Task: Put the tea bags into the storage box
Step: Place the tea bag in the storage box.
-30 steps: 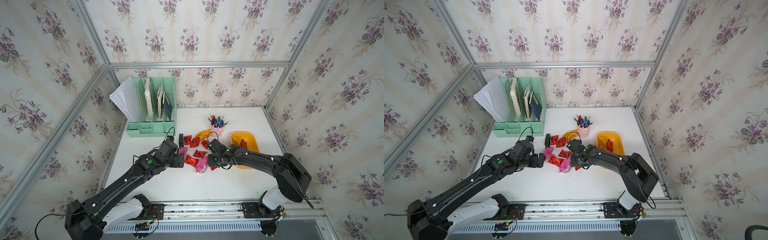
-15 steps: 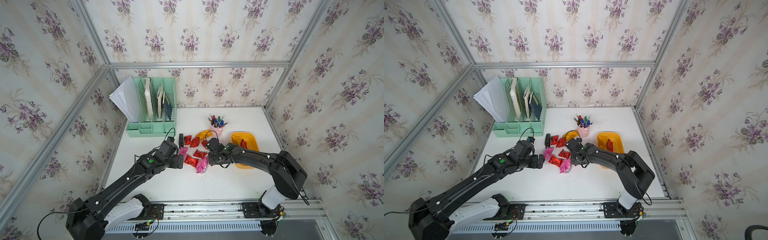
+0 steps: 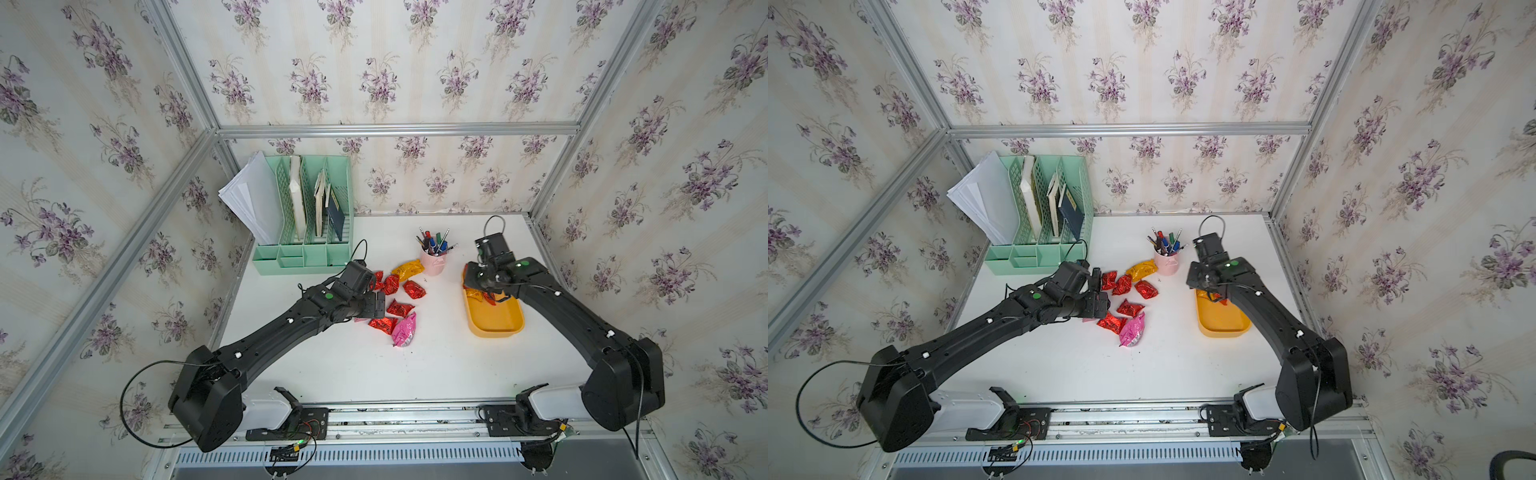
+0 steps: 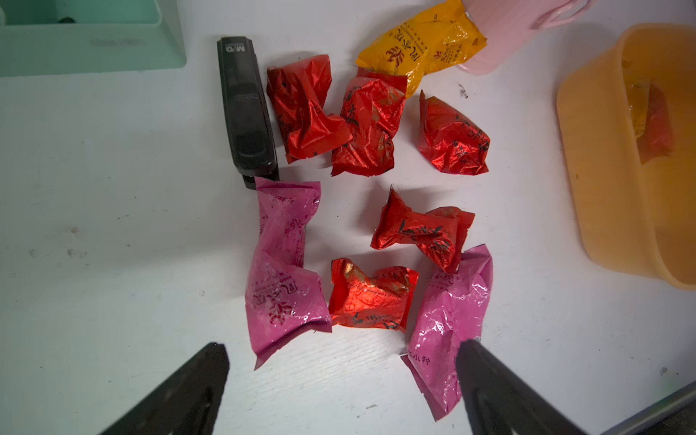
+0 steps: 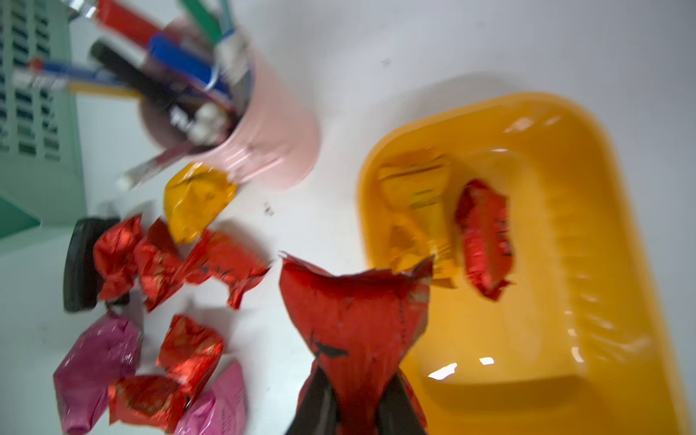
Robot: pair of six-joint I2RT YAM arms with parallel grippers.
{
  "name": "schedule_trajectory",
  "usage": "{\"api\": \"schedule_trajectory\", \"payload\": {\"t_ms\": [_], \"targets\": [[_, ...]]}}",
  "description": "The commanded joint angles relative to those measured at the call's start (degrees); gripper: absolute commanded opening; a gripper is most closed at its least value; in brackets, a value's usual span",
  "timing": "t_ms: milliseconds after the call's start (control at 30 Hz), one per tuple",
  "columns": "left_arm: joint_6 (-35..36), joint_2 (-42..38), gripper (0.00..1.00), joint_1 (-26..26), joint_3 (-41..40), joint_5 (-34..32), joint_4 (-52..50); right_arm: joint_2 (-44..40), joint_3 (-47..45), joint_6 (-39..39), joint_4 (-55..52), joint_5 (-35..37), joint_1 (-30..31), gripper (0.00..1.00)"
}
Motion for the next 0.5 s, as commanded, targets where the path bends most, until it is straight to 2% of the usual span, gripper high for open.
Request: {"api": "schedule_trajectory", "payload": {"t_ms": [0, 133, 267, 467], "targets": [[-4.64, 0.03, 0.99, -0.18, -0.94, 1.93, 1.18, 1.27, 0.95, -7.75, -1.79, -5.05, -8.86, 0.17], [-6.40, -0.54, 0.99, -0.35, -2.08, 1.28, 0.87, 7.64, 3.21, -10.54, -1.11, -6.26, -15.67, 0.14], [-7.21, -1.39, 0.99, -0.97, -1.74, -2.23, -2.12, 12.85, 4.27, -11.82, -0.34, -4.06, -15.91, 0.13], [-11.41, -5.19, 0.99, -2.09, -3.42, -5.75, -3.77, 15.34, 2.95, -12.35, 2.02, -2.70, -15.94, 0.14]]}}
